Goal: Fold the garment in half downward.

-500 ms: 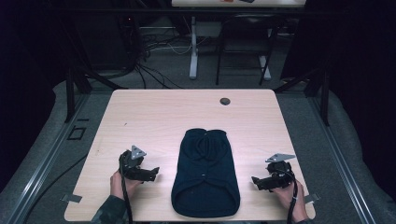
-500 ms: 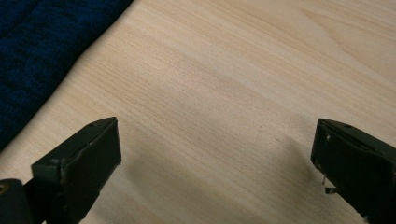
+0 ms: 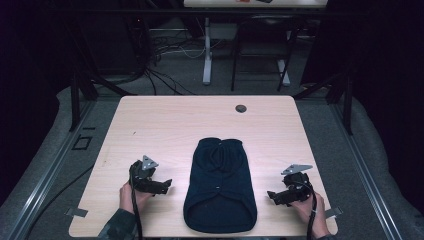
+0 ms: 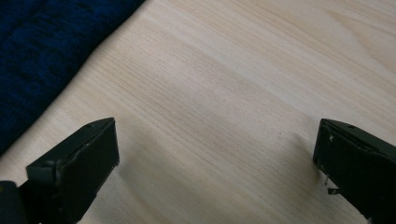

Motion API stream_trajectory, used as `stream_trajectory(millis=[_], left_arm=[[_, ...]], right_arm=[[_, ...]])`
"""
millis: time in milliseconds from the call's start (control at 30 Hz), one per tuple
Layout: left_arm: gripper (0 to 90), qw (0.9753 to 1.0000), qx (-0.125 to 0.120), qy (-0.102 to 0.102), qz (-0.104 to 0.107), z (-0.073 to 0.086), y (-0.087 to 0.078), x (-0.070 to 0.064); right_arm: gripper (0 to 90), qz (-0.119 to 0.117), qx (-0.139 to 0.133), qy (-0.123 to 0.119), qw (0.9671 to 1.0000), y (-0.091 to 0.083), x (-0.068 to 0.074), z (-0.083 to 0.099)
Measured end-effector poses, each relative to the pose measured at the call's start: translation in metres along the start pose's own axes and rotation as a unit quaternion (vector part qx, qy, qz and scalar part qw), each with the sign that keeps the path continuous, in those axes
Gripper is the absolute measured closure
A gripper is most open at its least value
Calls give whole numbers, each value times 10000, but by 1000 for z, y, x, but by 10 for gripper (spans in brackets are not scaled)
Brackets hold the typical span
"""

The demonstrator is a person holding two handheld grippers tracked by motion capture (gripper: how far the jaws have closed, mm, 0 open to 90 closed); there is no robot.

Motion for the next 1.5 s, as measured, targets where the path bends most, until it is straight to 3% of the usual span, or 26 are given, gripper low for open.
stream_trajectory(millis=[133, 367, 500, 700, 933, 1200, 1500], left_arm=[[1, 9999, -93, 74, 67, -7, 0, -5], [1, 9996, -95, 158, 195, -18, 2, -9], [1, 9994, -100, 191, 272, -22, 3, -11], [1, 9988, -22, 345, 353, -31, 8, -13], [1, 9973, 11, 494, 547, -52, 14, -13], [1, 9963, 23, 411, 751, -76, 25, -12], [3, 9949, 72, 291, 963, -95, 43, -13]], right_arm=[[0, -123, -130, 94, 9998, -3, -1, -5], [7, -134, -344, -19, 9993, -5, -1, -18], [0, -109, -319, -114, 9994, -4, 0, -25], [0, -288, -317, -161, 9990, -5, 1, -38], [0, -357, -438, -244, 9981, -1, 4, -60], [0, -488, -307, -466, 9973, 12, 11, -92], [0, -648, -103, -406, 9970, 24, 11, -106]])
Point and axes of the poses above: each handheld gripper's, and its own axes: y roughly forward along the jaws, z roughly out of its underside, x roughly to its left, the point moved 3 cm from there along y, roughly forward along the jaws, and after that the axes turned 1 degree about z, right-handed, at the moved point
